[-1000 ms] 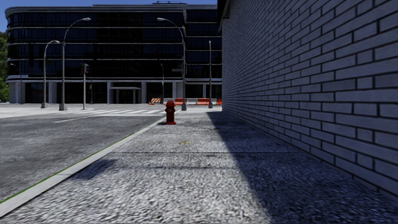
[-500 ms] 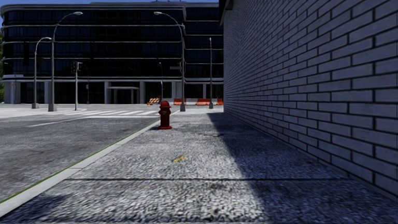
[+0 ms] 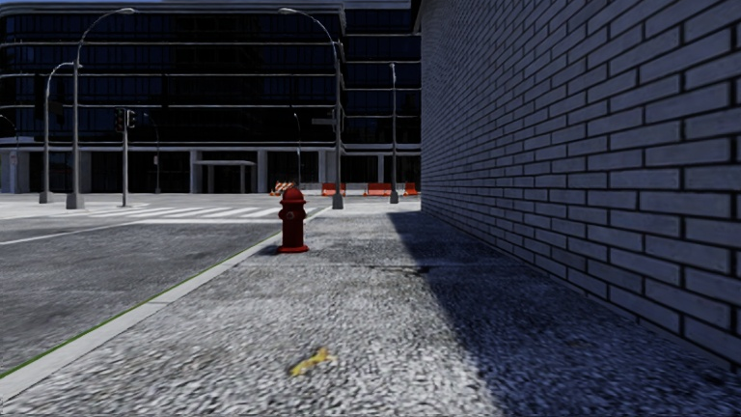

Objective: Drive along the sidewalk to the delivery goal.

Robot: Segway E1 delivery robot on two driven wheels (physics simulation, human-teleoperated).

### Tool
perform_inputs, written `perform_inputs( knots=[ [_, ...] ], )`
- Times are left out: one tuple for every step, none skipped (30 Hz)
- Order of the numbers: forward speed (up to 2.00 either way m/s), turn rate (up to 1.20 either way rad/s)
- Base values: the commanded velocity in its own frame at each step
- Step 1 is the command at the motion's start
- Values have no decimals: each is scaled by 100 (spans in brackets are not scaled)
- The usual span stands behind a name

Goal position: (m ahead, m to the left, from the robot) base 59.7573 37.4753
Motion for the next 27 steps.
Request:
perform_inputs(
  knots=[
    [200,0],
    [200,0],
    [200,0],
    [200,0],
    [200,0],
    [200,0],
    [200,0],
    [200,0],
    [200,0],
    [200,0],
    [200,0],
    [200,0],
    [200,0],
    [200,0],
    [200,0],
    [200,0],
    [200,0],
    [200,0],
    [200,0],
    [200,0],
    [200,0],
    [200,0],
    [200,0],
    [200,0],
    [200,0],
    [200,0],
    [200,0]
  ],
)
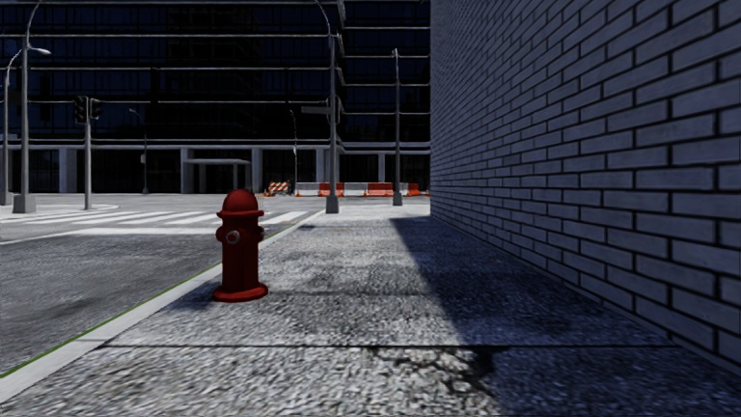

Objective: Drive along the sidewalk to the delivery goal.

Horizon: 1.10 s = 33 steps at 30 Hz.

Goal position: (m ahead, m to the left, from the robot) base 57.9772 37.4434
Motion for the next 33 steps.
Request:
perform_inputs(
  knots=[
    [200,0],
    [200,0],
    [200,0],
    [200,0],
    [200,0],
    [200,0],
    [200,0],
    [200,0],
    [200,0],
    [200,0],
    [200,0],
    [200,0],
    [200,0],
    [200,0],
    [200,0],
    [200,0],
    [200,0],
    [200,0],
    [200,0],
    [200,0],
    [200,0],
    [200,0],
    [200,0],
    [200,0],
    [200,0],
    [200,0],
    [200,0],
    [200,0],
    [200,0],
    [200,0],
    [200,0],
    [200,0],
    [200,0]
  ],
)
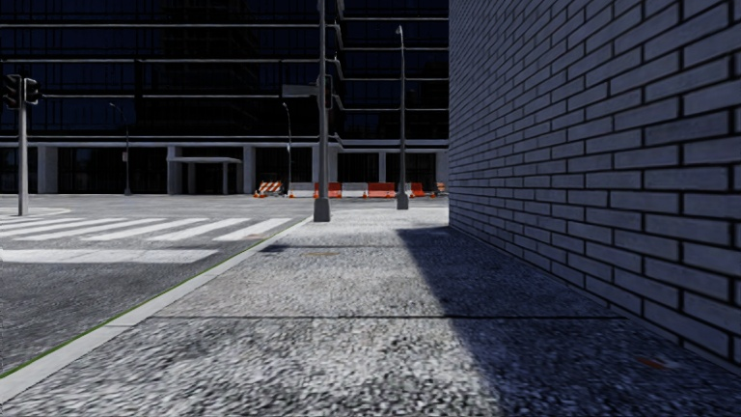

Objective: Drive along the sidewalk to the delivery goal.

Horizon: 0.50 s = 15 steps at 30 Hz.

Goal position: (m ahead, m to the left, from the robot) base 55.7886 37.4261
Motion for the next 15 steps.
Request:
perform_inputs(
  knots=[
    [200,0],
    [200,0],
    [200,0],
    [200,0],
    [200,0],
    [200,0],
    [200,0],
    [200,0],
    [200,0],
    [200,0],
    [200,0],
    [200,0],
    [200,0],
    [200,0],
    [200,0]
  ],
)
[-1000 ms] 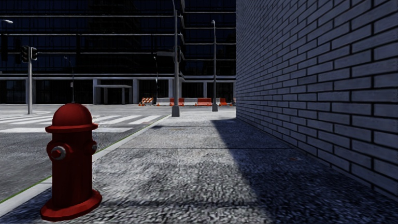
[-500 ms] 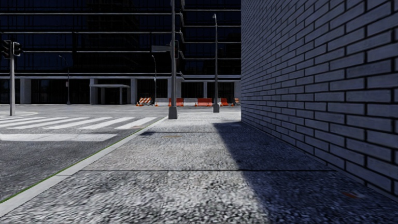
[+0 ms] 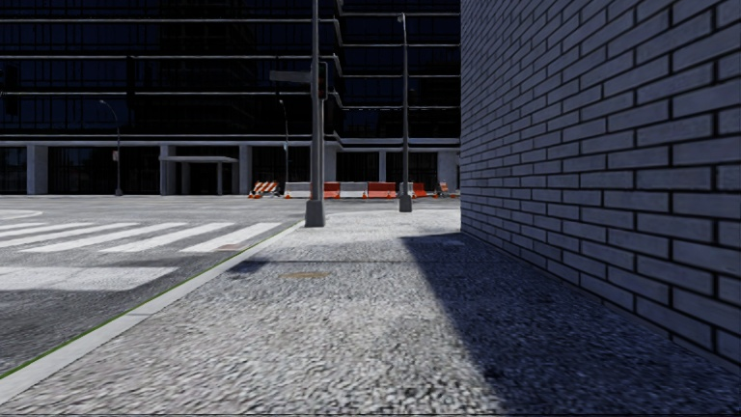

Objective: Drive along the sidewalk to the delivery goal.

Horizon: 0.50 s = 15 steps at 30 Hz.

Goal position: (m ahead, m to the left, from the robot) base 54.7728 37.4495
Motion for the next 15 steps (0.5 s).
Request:
perform_inputs(
  knots=[
    [200,0],
    [200,0],
    [200,0],
    [200,0],
    [200,0],
    [200,0],
    [200,0],
    [200,0],
    [200,0],
    [200,0],
    [200,0],
    [200,0],
    [200,0],
    [200,0],
    [200,0]
  ],
)
